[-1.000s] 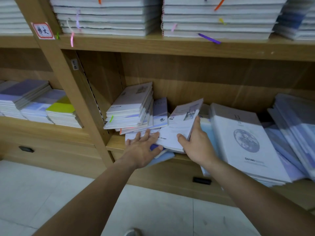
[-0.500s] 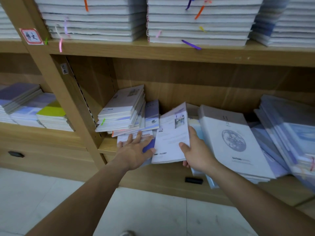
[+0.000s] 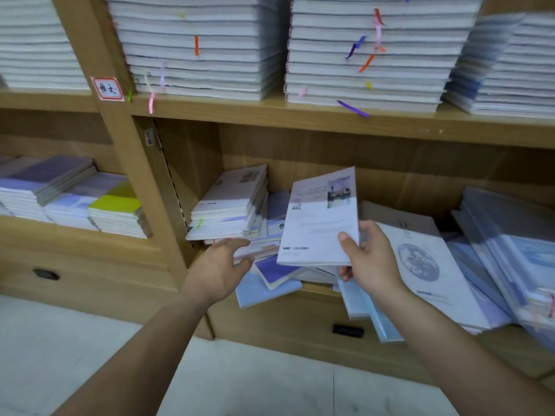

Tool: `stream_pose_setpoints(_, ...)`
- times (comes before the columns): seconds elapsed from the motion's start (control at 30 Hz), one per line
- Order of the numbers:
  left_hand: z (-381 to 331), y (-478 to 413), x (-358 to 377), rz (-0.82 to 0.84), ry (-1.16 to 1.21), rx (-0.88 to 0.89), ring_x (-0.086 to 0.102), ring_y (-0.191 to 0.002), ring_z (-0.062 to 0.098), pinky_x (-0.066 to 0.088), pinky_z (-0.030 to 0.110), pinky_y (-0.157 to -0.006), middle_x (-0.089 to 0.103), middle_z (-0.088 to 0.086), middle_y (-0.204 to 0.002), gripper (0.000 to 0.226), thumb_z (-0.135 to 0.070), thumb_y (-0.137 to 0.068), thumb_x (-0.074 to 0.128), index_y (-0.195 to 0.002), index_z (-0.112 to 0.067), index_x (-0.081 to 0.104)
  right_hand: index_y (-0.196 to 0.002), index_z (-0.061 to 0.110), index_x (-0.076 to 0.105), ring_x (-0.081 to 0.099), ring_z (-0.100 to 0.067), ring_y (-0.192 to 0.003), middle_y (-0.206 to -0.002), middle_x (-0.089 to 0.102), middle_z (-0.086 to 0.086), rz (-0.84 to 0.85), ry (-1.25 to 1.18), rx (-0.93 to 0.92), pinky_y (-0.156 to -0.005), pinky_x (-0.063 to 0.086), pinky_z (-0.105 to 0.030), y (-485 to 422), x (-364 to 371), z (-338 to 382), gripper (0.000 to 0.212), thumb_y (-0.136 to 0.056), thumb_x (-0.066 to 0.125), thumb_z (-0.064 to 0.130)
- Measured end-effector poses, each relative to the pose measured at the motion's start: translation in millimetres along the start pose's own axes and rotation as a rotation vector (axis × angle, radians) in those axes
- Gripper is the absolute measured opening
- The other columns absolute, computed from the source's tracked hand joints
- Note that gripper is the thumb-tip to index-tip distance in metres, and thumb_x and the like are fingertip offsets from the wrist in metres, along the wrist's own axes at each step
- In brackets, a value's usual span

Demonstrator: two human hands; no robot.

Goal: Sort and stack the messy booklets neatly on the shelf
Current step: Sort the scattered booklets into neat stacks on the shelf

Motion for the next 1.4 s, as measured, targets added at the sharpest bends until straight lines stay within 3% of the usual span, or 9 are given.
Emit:
stream_pose_setpoints(0.17,33,6,-18,-0.075,0.011,-0.075,0.054,-0.126,0.018,0.045,0.032,-0.100,0.058,-0.002,-0.138,0.046,-0.043,-0.095,0.057,-0.137,-0.026,0.056,-0.118,0.017,0.053,0.056,-0.018,-0.045,-0.078,0.068,-0.008,-0.019,-0.027,0.010,-0.043,0.051,-0.030,1,33,3,0.016,-0.103,0.053,0.024)
stream_pose_setpoints(0.37,53,12,-25,-0.092,0.048,-0.135,0.052,-0.128,0.025,0.042,0.031,-0.098,0.052,0.002,-0.143,0.054,-0.037,-0.093,0.060,-0.144,-0.023,0.047,-0.121,0.015,0.056,0.058,-0.010,-0.042,-0.091,0.070,-0.008,-0.055,-0.157,-0.016,-0.042,0.049,-0.026,-21,89,31,0.021,-0.104,0.051,0.026)
stream_pose_setpoints(0.53,59,14,-19,-0.009,0.053,-0.137,0.048,-0.132,0.026,0.040,0.032,-0.104,0.045,0.003,-0.149,0.059,-0.038,-0.093,0.059,-0.148,-0.023,0.041,-0.117,0.009,0.054,0.069,-0.023,-0.061,-0.081,0.068,-0.007,0.107,-0.103,0.044,-0.069,0.062,-0.048,-62,164,59,0.026,-0.099,0.060,0.026)
stream_pose_setpoints(0.63,60,13,-19,-0.004,0.081,-0.139,0.046,-0.134,0.024,0.038,0.031,-0.108,0.044,0.004,-0.149,0.060,-0.037,-0.094,0.059,-0.148,-0.021,0.041,-0.108,0.015,0.055,0.068,-0.027,-0.087,-0.092,0.066,-0.004,0.230,0.255,-0.050,-0.081,0.059,-0.048,-76,187,60,0.036,-0.085,0.073,0.036)
stream_pose_setpoints(0.73,60,9,-18,-0.006,0.088,-0.123,0.044,-0.135,0.022,0.036,0.030,-0.110,0.044,0.003,-0.149,0.059,-0.037,-0.094,0.058,-0.148,-0.019,0.042,-0.118,0.018,0.057,0.063,-0.022,-0.089,-0.087,0.063,0.001,0.202,0.489,-0.175,-0.078,0.052,-0.037,-69,175,47,0.031,-0.091,0.064,0.032)
stream_pose_setpoints(0.87,47,5,-5,0.045,0.055,-0.057,0.044,-0.134,0.019,0.038,0.029,-0.108,0.045,-0.001,-0.148,0.053,-0.042,-0.097,0.054,-0.146,-0.023,0.044,-0.113,0.016,0.062,0.061,-0.020,-0.085,-0.091,0.062,0.003,0.237,0.549,-0.088,-0.073,0.044,-0.029,-57,133,-10,0.020,-0.095,0.057,0.024)
stream_pose_setpoints(1.1,22,0,27,0.185,-0.022,0.020,0.042,-0.132,0.023,0.038,0.033,-0.107,0.044,-0.001,-0.147,0.055,-0.043,-0.096,0.055,-0.146,-0.024,0.044,-0.119,0.014,0.060,0.066,-0.026,-0.097,-0.101,0.068,-0.007,0.246,0.524,0.041,-0.090,0.055,-0.050,-58,99,-48,0.028,-0.092,0.060,0.023)
stream_pose_setpoints(1.23,21,1,29,0.188,-0.075,0.034,0.038,-0.133,0.021,0.034,0.032,-0.109,0.042,-0.004,-0.149,0.056,-0.043,-0.096,0.054,-0.147,-0.025,0.041,-0.102,0.010,0.059,0.071,-0.028,-0.077,-0.087,0.068,-0.011,0.205,0.514,0.073,-0.078,0.060,-0.051,-65,103,-42,0.016,-0.096,0.056,0.024)
stream_pose_setpoints(1.4,21,0,32,0.181,-0.096,0.065,0.037,-0.136,0.017,0.037,0.032,-0.109,0.039,-0.008,-0.152,0.057,-0.045,-0.095,0.053,-0.148,-0.028,0.039,-0.089,0.003,0.064,0.069,-0.025,-0.052,-0.069,0.068,-0.011,0.242,0.611,0.103,-0.067,0.062,-0.045,-80,112,-39,0.043,-0.101,0.048,0.041)
Point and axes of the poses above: each hand's wrist, its own y-axis away from the middle knuckle, its own x-axis out of the palm, z = x × y, the point moved 5 cm from there along -y, towards the middle knuckle
